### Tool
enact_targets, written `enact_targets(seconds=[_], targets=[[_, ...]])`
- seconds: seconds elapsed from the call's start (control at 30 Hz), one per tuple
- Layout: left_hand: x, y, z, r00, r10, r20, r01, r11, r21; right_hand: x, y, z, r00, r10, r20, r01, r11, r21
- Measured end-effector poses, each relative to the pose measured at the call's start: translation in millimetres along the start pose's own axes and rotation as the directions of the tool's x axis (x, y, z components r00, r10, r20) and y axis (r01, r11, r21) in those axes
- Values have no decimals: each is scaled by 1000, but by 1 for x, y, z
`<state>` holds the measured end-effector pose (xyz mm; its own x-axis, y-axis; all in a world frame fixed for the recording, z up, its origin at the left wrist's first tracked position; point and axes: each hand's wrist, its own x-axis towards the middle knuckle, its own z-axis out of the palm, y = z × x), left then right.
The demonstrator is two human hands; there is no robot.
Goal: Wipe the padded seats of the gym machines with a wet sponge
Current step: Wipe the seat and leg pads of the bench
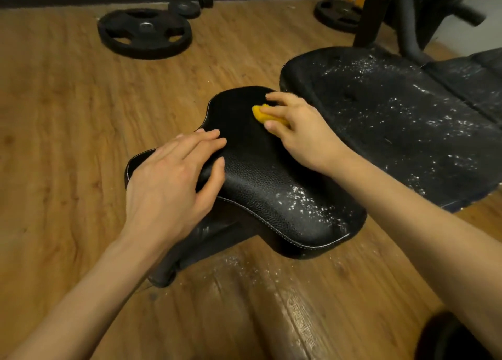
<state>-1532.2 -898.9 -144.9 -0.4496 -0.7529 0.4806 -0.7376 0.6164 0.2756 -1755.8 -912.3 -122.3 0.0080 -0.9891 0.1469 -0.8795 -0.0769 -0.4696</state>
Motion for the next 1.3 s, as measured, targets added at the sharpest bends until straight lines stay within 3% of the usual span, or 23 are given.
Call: enact_targets(seconds=[0.2, 0.37, 0.57, 0.7, 0.8, 0.93, 1.0, 1.13, 1.3], targets=[[1, 3, 3, 1000, 4, -31, -3, 1000, 21, -97, -17, -8, 984, -174, -25, 176, 979, 104], [0, 4, 4, 999, 10, -52, -9, 1000, 15, -37, -19, -2, 994, -107, 18, 104, 989, 104], [-1, 1, 7, 996, 23, -86, -22, 1000, 14, -109, 17, -36, 1000, -24, -8, 25, 945, 325], [0, 4, 6, 997, 4, -81, -4, 1000, 0, -70, -14, -5, 986, -167, 19, 160, 968, 196], [0, 5, 4, 997, 14, -73, -13, 1000, 6, -73, -10, -10, 974, -216, 73, 195, 955, 224], [-1, 4, 5, 996, 10, -85, -9, 1000, 22, -123, 18, -35, 995, -95, 30, 76, 917, 393], [-1, 4, 7, 995, 6, -95, -4, 1000, 15, -115, 10, -27, 994, -111, 10, 100, 924, 368], [-2, 5, 6, 995, 12, -96, -12, 1000, 0, -84, -23, -2, 957, -280, 71, 253, 931, 262], [-2, 2, 7, 994, 16, -106, -17, 1000, -5, -143, 18, -28, 985, -174, 13, 161, 938, 307]])
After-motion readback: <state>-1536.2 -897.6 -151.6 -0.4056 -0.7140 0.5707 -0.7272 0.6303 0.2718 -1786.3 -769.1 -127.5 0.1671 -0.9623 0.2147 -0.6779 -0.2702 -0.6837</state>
